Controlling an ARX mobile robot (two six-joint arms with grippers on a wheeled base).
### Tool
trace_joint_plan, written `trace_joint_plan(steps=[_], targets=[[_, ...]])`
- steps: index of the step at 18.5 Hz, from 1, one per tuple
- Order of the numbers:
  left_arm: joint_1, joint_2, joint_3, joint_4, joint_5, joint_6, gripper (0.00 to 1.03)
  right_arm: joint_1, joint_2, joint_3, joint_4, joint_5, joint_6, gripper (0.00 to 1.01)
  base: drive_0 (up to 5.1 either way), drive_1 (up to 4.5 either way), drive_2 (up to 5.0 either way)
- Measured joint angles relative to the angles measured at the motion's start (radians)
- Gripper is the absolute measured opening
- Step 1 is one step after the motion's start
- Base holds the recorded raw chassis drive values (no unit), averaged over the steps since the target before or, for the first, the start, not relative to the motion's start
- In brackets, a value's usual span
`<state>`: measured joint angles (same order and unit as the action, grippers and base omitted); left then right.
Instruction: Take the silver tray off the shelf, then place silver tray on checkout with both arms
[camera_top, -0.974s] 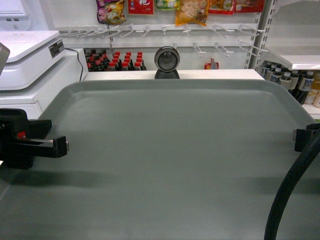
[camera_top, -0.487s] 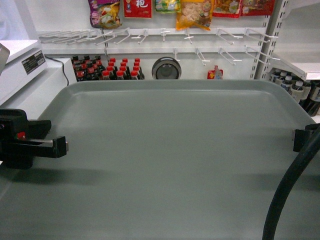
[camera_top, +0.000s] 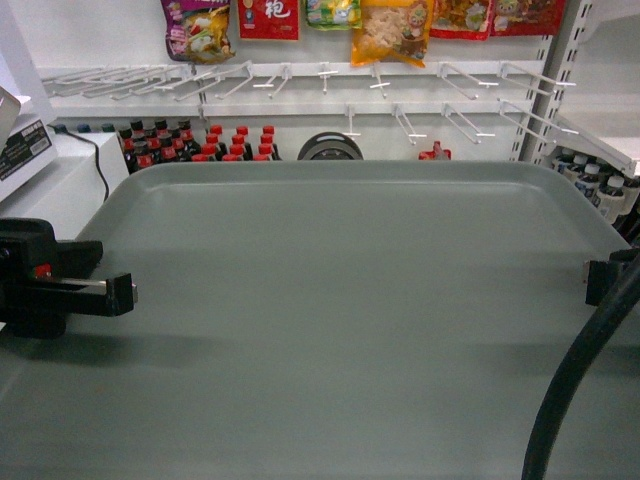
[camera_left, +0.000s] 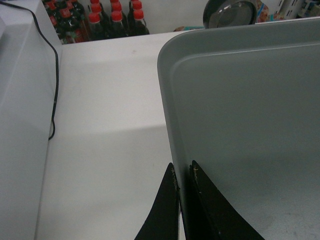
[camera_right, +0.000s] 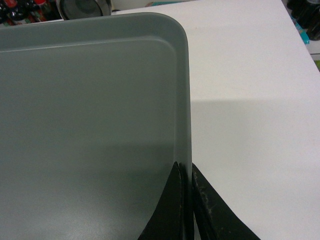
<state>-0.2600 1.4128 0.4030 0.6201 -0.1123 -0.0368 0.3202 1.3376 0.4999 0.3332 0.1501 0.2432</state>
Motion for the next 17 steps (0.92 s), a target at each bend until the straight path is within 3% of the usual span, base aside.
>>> trace_joint_plan(steps=[11,17], targets=[[0.000,0.000,0.000,0.000,0.000,0.000,0.04,0.000,0.000,0.000,-0.003,0.000,0.000,0.02,0.0,0.10,-0.1],[0.000,0.000,0.000,-0.001,0.000,0.000,0.04,0.000,0.000,0.000,-0.003,0.000,0.000,0.02,0.0,3.07,-3.1]])
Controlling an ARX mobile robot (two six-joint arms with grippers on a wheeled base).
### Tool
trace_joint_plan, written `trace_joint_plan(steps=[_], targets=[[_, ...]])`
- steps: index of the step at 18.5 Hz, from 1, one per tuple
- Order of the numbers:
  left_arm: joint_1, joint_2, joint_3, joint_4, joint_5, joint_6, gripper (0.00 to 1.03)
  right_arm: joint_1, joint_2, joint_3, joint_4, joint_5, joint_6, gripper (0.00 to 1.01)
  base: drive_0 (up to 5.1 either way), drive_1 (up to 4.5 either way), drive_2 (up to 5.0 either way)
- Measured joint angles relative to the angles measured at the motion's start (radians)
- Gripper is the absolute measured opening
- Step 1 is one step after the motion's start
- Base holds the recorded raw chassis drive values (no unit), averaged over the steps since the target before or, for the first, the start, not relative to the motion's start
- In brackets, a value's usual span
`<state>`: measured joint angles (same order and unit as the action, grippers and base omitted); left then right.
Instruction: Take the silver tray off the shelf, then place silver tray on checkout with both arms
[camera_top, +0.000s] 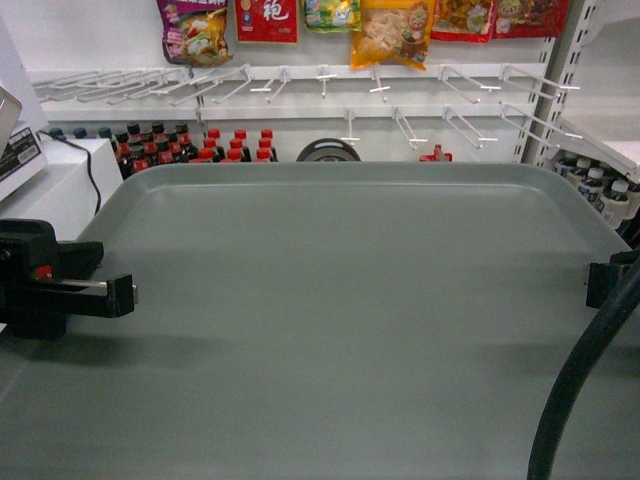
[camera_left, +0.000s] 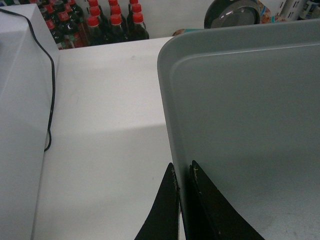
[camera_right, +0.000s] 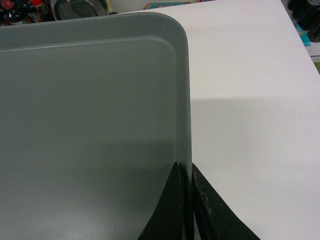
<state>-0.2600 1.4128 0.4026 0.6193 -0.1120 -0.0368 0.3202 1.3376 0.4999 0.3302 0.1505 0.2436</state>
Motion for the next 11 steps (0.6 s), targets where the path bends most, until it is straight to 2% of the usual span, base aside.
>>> trace_joint_plan(steps=[11], targets=[[0.000,0.000,0.000,0.000,0.000,0.000,0.04,0.000,0.000,0.000,0.000,0.000,0.000,0.02,0.0,0.09,-0.1]])
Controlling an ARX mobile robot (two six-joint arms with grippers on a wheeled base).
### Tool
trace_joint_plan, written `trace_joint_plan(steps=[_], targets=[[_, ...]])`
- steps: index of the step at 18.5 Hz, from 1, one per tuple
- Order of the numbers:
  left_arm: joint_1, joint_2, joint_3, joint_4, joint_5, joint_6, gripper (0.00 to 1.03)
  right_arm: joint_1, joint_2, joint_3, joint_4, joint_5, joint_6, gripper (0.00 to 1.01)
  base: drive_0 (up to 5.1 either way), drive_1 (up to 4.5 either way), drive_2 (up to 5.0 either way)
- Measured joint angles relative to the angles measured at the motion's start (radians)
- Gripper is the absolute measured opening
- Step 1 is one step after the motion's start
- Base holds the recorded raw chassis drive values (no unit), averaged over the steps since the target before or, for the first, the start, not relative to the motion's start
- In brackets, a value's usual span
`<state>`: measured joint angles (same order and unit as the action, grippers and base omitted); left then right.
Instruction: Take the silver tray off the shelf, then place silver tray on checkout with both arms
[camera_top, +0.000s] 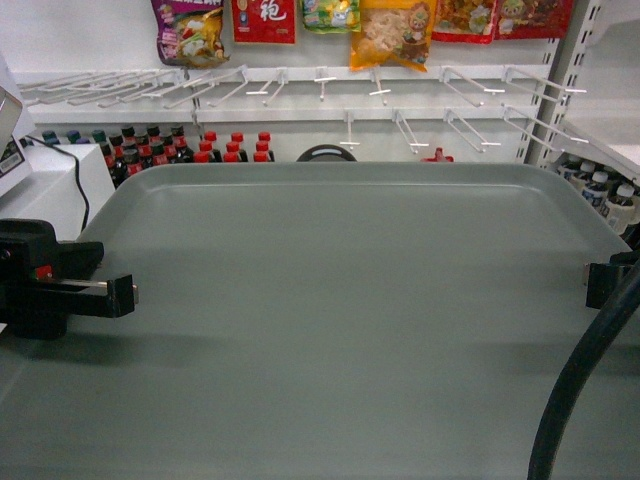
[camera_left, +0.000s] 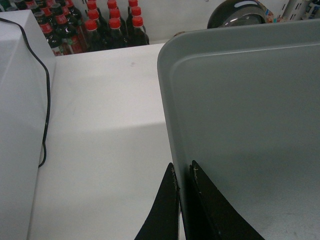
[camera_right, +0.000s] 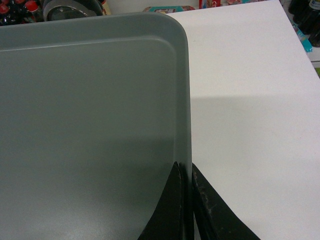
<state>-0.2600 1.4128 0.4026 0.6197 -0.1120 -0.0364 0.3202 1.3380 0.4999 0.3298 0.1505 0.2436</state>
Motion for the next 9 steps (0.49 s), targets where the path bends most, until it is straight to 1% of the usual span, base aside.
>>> trace_joint_plan(steps=[4,5,6,7,8,9], targets=[[0.000,0.000,0.000,0.000,0.000,0.000,0.04,0.000,0.000,0.000,0.000,0.000,0.000,0.02,0.0,0.00,0.0],[-0.031,0.036,-0.024,0.150,-0.100,-0.015,0.04,0.000,0.000,0.000,0.002,-0.002,0.001,0.02,0.0,0.00,0.0],[-0.068,0.097,-0.027,0.270,-0.261,-0.034,0.04,0.003,0.014,-0.018,0.124,0.021,0.003,0.02,0.0,0.00,0.0],[-0.083,0.144,-0.019,0.346,-0.346,-0.043,0.04,0.006,0.048,-0.044,0.286,0.027,0.003,0.02,0.0,0.00,0.0],[-0.087,0.161,0.000,0.359,-0.367,-0.042,0.04,0.005,0.085,-0.047,0.360,0.021,0.003,0.02,0.0,0.00,0.0],[-0.088,0.180,0.014,0.371,-0.367,-0.040,0.04,-0.006,0.105,-0.045,0.374,0.009,0.005,0.02,0.0,0.00,0.0]])
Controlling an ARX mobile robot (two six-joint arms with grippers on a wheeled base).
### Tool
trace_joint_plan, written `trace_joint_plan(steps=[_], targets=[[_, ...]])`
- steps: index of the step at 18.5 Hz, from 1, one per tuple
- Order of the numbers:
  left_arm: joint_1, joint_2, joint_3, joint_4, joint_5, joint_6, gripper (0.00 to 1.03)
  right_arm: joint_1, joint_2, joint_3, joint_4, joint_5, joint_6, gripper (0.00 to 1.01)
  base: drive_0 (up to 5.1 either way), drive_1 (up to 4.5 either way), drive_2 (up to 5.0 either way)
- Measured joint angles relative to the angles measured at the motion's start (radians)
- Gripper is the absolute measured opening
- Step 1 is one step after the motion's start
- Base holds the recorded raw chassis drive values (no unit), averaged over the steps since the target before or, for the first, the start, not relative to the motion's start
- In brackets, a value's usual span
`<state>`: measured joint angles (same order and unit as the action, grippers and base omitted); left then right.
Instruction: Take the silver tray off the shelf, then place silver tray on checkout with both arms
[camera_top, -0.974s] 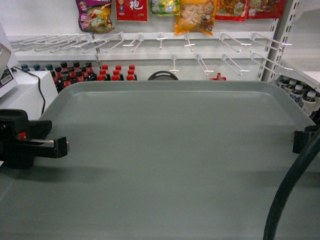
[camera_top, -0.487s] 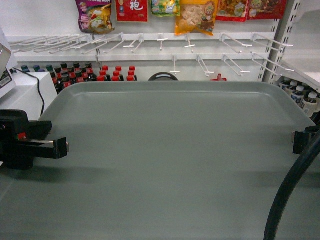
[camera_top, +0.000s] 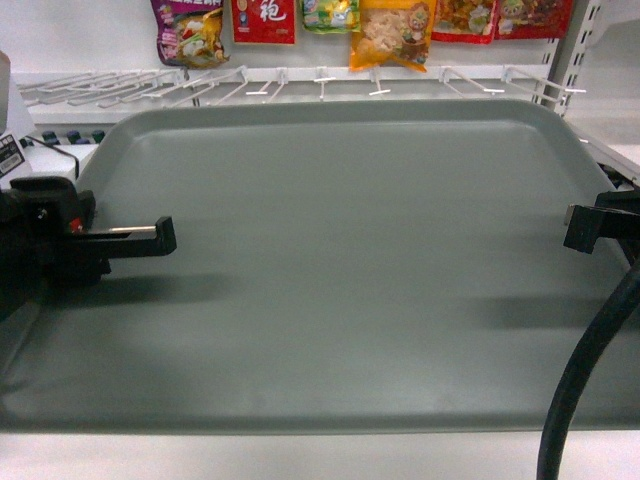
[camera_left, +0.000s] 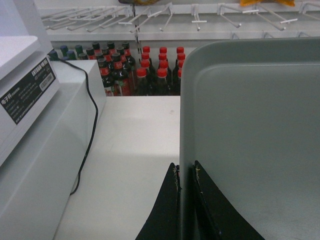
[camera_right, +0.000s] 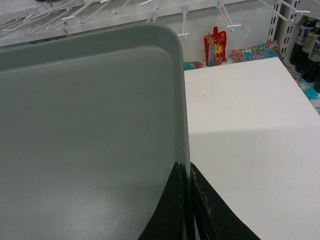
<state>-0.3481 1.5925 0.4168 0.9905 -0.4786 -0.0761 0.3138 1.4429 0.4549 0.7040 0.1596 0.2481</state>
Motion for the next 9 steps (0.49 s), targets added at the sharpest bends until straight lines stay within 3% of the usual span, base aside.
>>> trace_joint_plan(steps=[5,9], targets=[[-0.001,0.256,0.129,-0.007,0.042,-0.004,0.04,-0.054,0.200,0.074,-0.014,-0.032,0.018,0.02,0.0,0.00,0.0],[0.021,0.438,0.220,-0.032,0.079,-0.034,0.04,-0.054,0.328,0.141,-0.019,-0.025,0.011,0.02,0.0,0.00,0.0]])
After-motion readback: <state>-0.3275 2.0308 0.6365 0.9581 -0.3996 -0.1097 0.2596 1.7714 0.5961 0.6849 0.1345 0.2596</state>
